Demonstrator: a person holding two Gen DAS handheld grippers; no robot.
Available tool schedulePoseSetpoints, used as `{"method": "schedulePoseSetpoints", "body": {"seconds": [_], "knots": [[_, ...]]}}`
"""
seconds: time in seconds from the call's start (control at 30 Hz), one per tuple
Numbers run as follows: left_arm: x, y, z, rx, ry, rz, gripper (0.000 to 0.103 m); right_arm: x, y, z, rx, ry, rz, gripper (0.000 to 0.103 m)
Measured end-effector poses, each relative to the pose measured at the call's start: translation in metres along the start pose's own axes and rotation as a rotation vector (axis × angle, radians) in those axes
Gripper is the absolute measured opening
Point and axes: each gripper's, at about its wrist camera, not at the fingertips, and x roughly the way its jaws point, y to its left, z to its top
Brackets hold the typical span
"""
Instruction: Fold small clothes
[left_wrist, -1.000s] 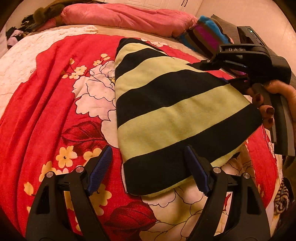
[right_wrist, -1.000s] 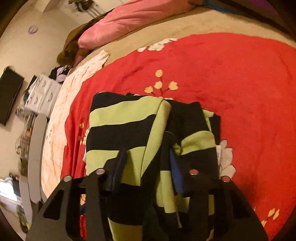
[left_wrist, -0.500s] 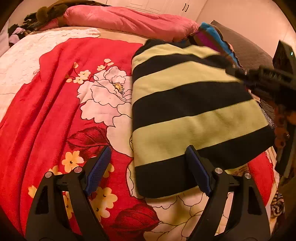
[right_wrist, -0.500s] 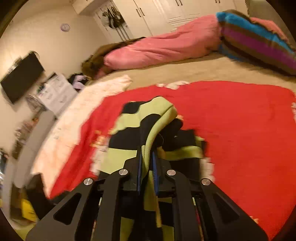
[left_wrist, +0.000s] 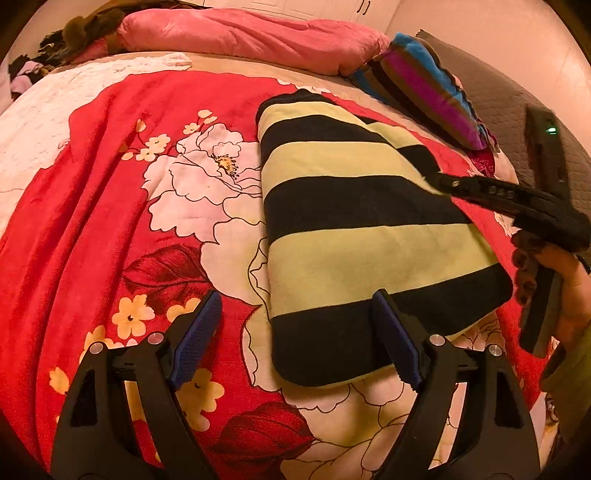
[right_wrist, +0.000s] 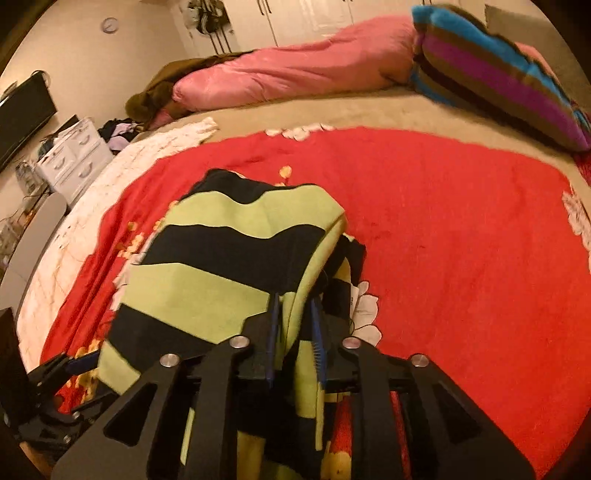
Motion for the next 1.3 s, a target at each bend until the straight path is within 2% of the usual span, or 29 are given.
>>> {"method": "schedulePoseSetpoints", "body": {"seconds": [0.1, 0.17, 0.37, 0.53, 0.57, 0.6, 0.8, 0.93, 1.0, 1.07, 1.2, 1.27, 1.3], "knots": [[-0.003, -0.002, 0.001, 0.0, -0.005, -0.003, 0.076, -0.02, 0.0, -0.003, -0.001, -0.032, 0.011, 0.026], [-0.004, -0.003, 0.002, 0.005, -0.01, -0.003, 0.076, -0.033, -0.005, -0.009, 0.038, -0.042, 0.037, 0.036], [-0.01, -0.006, 0.0, 0.004, -0.003, 0.001, 0.077, -0.061, -0.013, -0.037, 0.121, -0.042, 0.105, 0.04], [-0.028, 0.0, -0.001, -0.046, -0.002, -0.02, 0.08, -0.073, -0.022, -0.058, 0.215, -0.015, 0.155, 0.043], [-0.031, 0.0, -0.003, -0.036, 0.006, -0.018, 0.08, -0.074, -0.022, -0.061, 0.222, -0.013, 0.16, 0.052], [-0.033, 0.0, -0.005, -0.021, 0.014, -0.013, 0.08, -0.076, -0.022, -0.064, 0.231, -0.008, 0.16, 0.054], [-0.035, -0.011, -0.03, 0.127, 0.088, 0.053, 0.08, -0.078, -0.024, -0.071, 0.277, 0.006, 0.202, 0.055], [-0.019, -0.013, -0.04, 0.174, 0.146, 0.096, 0.08, -0.073, -0.021, -0.071, 0.297, 0.034, 0.242, 0.069], [-0.012, -0.013, -0.043, 0.2, 0.155, 0.128, 0.08, -0.068, -0.016, -0.07, 0.28, 0.048, 0.238, 0.069], [-0.009, -0.012, -0.044, 0.208, 0.14, 0.157, 0.08, -0.062, -0.014, -0.07, 0.284, 0.064, 0.233, 0.069], [-0.011, -0.012, -0.035, 0.192, 0.05, 0.15, 0.08, -0.055, -0.016, -0.069, 0.328, 0.074, 0.233, 0.069], [-0.008, -0.013, -0.032, 0.201, 0.033, 0.155, 0.08, -0.055, -0.015, -0.069, 0.33, 0.073, 0.229, 0.069], [-0.005, -0.012, -0.031, 0.199, 0.034, 0.15, 0.076, -0.055, -0.015, -0.068, 0.33, 0.074, 0.225, 0.069]]}}
